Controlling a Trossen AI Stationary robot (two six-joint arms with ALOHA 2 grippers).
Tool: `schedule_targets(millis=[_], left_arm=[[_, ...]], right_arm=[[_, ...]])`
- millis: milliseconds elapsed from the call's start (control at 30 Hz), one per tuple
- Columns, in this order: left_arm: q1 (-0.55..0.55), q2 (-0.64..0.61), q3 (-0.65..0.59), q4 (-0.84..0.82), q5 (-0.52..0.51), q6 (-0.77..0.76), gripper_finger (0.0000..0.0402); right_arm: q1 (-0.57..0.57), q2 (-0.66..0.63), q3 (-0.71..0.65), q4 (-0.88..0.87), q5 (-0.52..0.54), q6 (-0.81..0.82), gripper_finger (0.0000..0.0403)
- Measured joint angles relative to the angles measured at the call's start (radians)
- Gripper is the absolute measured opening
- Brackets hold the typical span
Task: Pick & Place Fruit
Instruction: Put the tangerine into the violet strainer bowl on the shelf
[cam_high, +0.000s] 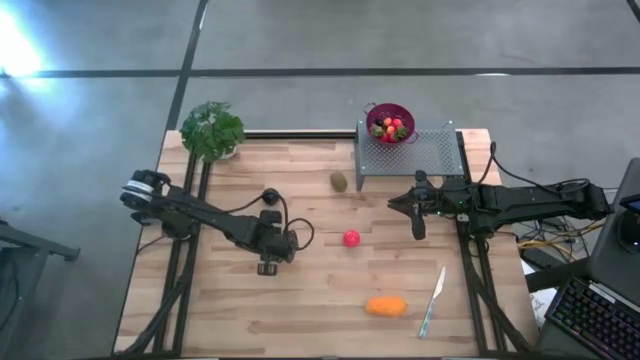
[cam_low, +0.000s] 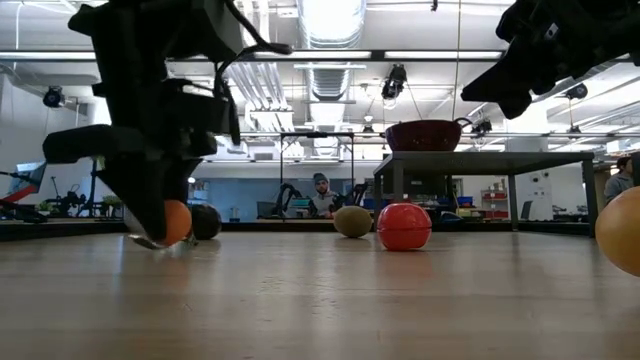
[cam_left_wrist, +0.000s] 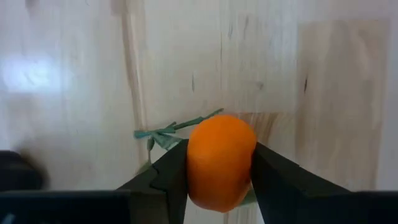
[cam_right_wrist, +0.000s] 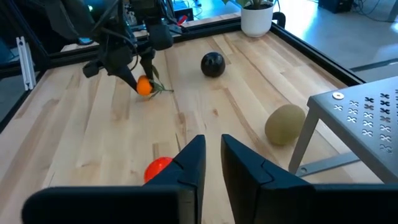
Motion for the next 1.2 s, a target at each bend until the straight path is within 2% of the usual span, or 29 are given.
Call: schedule_targets(millis=[200,467,633,867,967,1100,1200], left_arm=[[-0.002,-0.005,0.050,0.078,-0.051,0.081,0.0148],[-0.003,-0.006,0.079,0.418,-0.146,0.375,0.0148],[-0.003,-0.006,0.079,0.635,-0.168,0.663,0.0149],[0.000,0.002,0.078,0.919,-0.281,1.201,0.0149],[0.005,0.006,0.078,1.030,-0.283,1.363,0.0149],[0.024,0.006,0.079,1.157,-0.257,1.408,0.0149],[0.048,0.006,0.092,1.188,-0.207,1.409,0.0149]], right_arm=[[0.000,0.000,0.000,0.005,0.000,0.000,0.0050],[0.000,0.000,0.000,0.080,-0.006,0.032,0.0070],[0.000,0.000,0.000,0.104,-0.012,0.106,0.0083],[0.001,0.000,-0.007,0.175,-0.110,0.129,0.0104],[0.001,0.002,-0.020,0.241,-0.152,0.118,0.0113],[0.001,0.011,-0.032,0.329,-0.190,0.093,0.0126],[0.001,0.020,-0.033,0.365,-0.192,0.082,0.0137]])
